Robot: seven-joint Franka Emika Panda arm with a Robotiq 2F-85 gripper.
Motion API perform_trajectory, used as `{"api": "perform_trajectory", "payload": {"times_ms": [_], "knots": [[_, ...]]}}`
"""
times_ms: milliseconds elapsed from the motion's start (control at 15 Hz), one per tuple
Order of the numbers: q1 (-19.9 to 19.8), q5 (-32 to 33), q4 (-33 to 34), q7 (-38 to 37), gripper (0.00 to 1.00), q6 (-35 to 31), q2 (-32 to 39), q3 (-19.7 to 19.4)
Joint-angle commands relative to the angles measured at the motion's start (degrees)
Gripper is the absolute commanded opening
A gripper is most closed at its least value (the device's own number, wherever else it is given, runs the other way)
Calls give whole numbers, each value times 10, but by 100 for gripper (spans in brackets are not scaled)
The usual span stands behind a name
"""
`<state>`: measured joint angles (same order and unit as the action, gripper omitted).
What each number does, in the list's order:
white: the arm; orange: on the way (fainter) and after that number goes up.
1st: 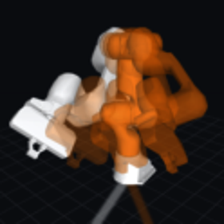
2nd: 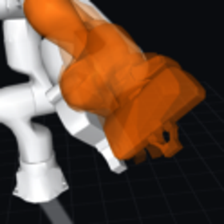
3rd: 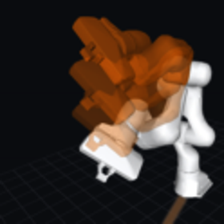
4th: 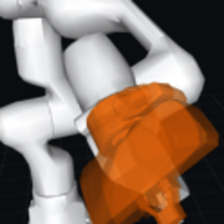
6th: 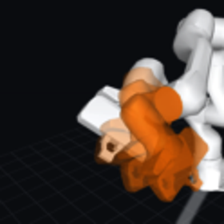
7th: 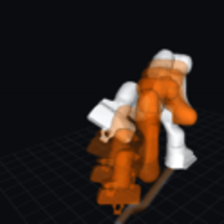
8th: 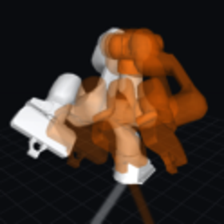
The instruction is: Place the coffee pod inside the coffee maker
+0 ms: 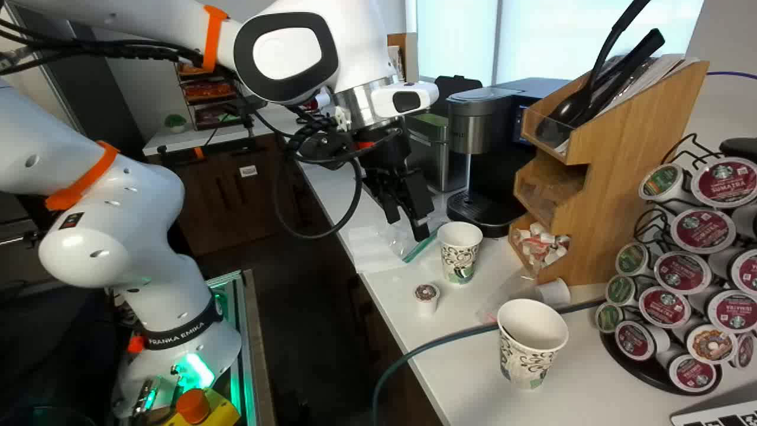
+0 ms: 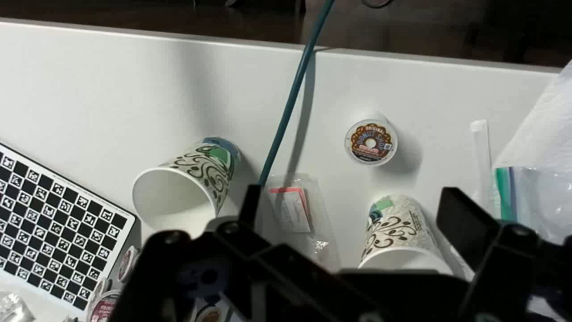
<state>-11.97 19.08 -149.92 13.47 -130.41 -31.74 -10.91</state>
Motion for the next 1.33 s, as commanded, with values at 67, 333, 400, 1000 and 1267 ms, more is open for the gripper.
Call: {"api": "perform_trajectory", "payload": {"times_ms": [67, 333, 400, 1000, 1267], "knots": [[0, -1, 1, 1, 100, 2, 0, 1], [2, -17, 7, -53, 100, -28, 16, 14], [7, -36, 15, -92, 100, -52, 26, 23], [38, -152, 166, -392, 100, -117, 117, 150], [40, -139, 170, -417, 100, -127, 115, 160]]}}
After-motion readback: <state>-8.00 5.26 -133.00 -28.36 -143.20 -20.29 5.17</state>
